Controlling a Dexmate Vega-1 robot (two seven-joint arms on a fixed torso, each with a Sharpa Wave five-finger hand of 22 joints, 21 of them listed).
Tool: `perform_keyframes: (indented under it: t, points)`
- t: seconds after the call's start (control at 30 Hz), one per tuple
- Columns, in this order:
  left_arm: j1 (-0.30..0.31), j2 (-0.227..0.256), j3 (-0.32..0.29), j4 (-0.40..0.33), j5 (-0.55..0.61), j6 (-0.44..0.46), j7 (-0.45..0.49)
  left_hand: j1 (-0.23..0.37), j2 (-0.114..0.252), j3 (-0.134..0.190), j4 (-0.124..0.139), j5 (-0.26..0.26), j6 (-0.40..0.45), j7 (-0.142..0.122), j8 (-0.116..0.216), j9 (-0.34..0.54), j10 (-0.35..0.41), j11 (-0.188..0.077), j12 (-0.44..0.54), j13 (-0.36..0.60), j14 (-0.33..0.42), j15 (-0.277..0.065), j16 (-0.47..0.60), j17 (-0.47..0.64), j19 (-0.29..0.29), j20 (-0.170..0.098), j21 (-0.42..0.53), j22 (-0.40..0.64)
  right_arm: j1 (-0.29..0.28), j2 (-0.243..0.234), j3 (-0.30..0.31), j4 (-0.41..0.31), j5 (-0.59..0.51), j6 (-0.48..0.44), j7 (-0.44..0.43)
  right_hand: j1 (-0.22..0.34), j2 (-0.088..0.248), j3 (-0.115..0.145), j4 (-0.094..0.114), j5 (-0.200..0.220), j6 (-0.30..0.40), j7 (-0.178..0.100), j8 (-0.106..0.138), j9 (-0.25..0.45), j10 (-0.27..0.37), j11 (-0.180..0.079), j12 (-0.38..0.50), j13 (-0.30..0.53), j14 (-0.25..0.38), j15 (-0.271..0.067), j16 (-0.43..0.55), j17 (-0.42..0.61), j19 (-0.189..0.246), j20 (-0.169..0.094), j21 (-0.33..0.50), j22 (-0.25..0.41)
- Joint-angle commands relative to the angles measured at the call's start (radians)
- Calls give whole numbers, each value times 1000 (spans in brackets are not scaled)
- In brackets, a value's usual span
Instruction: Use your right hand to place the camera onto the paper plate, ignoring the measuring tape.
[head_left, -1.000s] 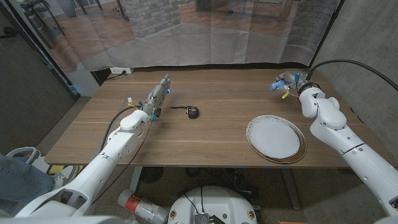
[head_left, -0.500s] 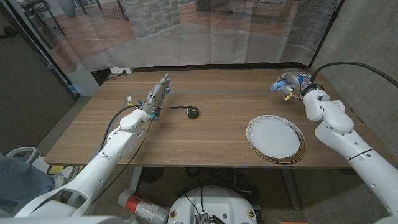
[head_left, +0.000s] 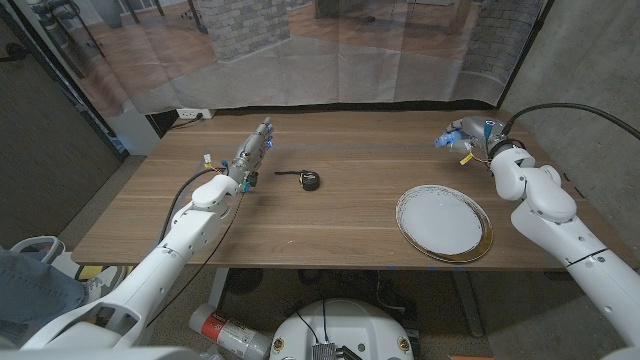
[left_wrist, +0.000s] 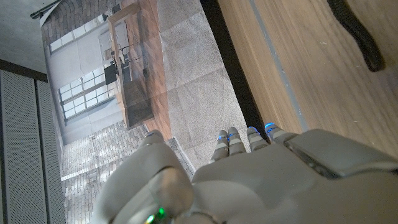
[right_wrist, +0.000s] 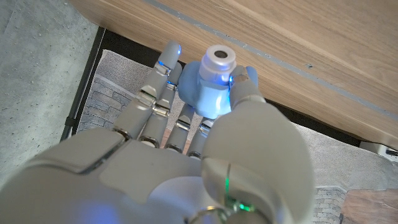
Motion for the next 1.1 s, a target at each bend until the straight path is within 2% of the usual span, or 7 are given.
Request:
perform_keyframes:
  t: [0.03,0.7,1.1]
  points:
    - [5,10,-1,-12,3,5,3,4,7,-4,0,0,5,6,0,4,0,0,4,4,-5,-1,3,5,1,-2,-3,6,-33,-1,23,-19,-2,21,-1,71,78,5,5,3,34,-4,18,55,14,0,7,4,31,-148,-3,6,-2,-54,11,4]
    - [7,13,-2,-14,0,3,2,6,9,-6,-1,-1,6,5,0,4,2,0,4,4,-5,-5,3,5,0,-3,-4,6,-95,8,64,-69,-13,37,-6,69,80,2,10,4,33,-4,24,66,26,-2,8,12,39,-149,-6,15,-6,-56,30,9]
    - [13,12,-2,-18,-1,-3,1,7,11,-8,-1,-2,6,4,0,4,1,0,3,4,-5,-5,3,5,-1,-3,-4,6,-157,15,108,-110,-14,53,-12,69,78,1,10,5,37,-4,26,66,30,-3,6,15,45,-149,-8,18,-10,-56,40,11]
